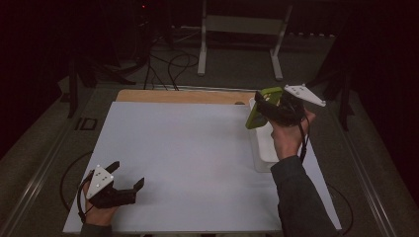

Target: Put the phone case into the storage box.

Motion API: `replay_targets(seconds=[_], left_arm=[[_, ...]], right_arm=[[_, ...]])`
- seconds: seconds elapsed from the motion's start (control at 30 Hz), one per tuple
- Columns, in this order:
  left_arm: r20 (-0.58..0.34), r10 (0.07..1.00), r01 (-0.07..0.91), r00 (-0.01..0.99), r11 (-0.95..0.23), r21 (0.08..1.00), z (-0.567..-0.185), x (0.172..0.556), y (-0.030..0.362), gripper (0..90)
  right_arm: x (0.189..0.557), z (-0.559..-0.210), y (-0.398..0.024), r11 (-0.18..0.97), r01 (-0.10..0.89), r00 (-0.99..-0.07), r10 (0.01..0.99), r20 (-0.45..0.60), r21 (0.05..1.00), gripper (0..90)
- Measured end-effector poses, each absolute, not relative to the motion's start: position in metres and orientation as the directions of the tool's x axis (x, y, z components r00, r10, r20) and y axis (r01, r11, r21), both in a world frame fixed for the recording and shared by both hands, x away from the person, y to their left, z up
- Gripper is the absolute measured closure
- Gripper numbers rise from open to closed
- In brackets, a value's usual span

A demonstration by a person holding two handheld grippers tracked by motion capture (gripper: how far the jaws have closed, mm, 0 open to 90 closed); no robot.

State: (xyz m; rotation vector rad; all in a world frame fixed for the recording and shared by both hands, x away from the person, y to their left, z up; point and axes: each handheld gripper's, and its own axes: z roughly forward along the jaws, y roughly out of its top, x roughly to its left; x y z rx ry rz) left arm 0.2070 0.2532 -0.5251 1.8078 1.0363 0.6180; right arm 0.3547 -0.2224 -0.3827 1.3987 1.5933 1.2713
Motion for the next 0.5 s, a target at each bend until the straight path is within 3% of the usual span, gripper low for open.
replay_targets(seconds=[0.5], left_arm=[[-0.021,0.854,0.386,0.520,-0.213,0.897,-0.5246,0.2070,0.2525,0.0]], right_arm=[[0.3648,-0.3848,-0.2263,-0.034,0.338,-0.183,0.978,0.101,0.940,16.3]])
